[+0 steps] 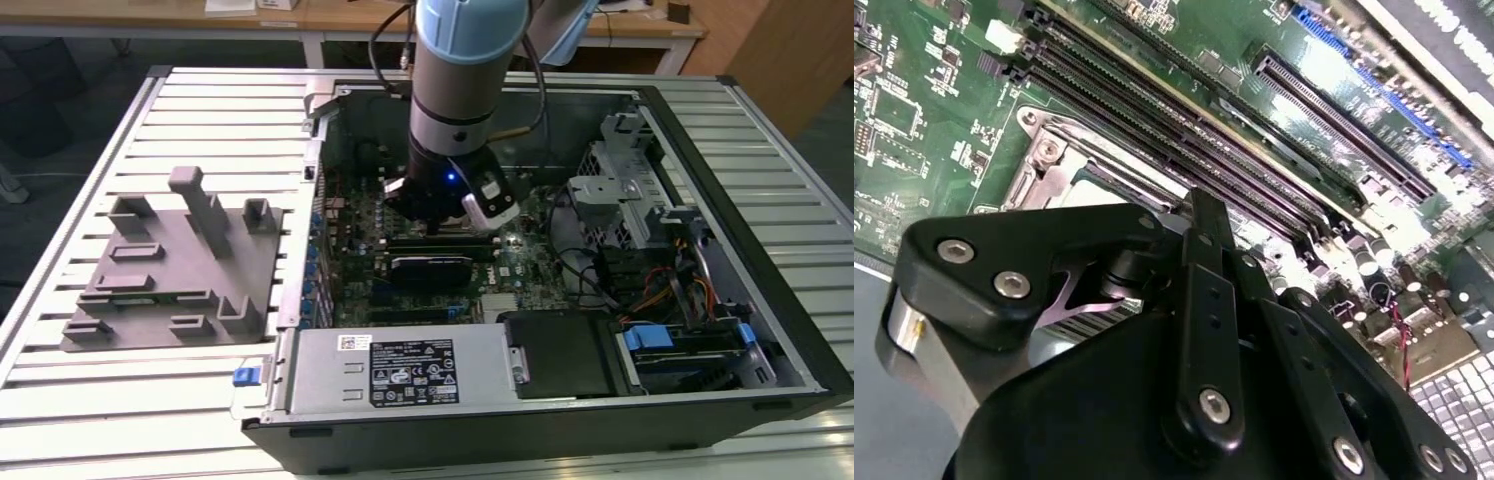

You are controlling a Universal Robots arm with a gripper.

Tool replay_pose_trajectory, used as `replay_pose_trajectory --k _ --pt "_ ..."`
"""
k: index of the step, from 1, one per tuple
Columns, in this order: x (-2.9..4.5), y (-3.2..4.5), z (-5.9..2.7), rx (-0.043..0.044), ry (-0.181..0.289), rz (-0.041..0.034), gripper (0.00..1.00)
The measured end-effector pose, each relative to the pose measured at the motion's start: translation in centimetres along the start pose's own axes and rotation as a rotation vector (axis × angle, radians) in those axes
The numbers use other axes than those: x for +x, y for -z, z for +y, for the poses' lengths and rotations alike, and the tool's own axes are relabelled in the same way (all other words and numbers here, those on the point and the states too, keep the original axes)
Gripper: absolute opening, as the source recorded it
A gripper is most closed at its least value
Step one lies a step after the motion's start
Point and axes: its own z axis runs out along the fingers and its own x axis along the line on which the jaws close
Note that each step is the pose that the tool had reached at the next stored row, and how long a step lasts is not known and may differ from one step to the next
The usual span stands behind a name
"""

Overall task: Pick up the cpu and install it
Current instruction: 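Install the first cpu locking lever, then install the second cpu locking lever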

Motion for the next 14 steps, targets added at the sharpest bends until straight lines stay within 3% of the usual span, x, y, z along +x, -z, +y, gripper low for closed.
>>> replay_pose_trajectory --k 8,14 --pt "0.40 -0.28 -0.71 -0.0107 0.000 -0.0006 0.11" --pt "0.87 -0.43 -0.85 -0.0315 0.001 -0.0017 0.11"
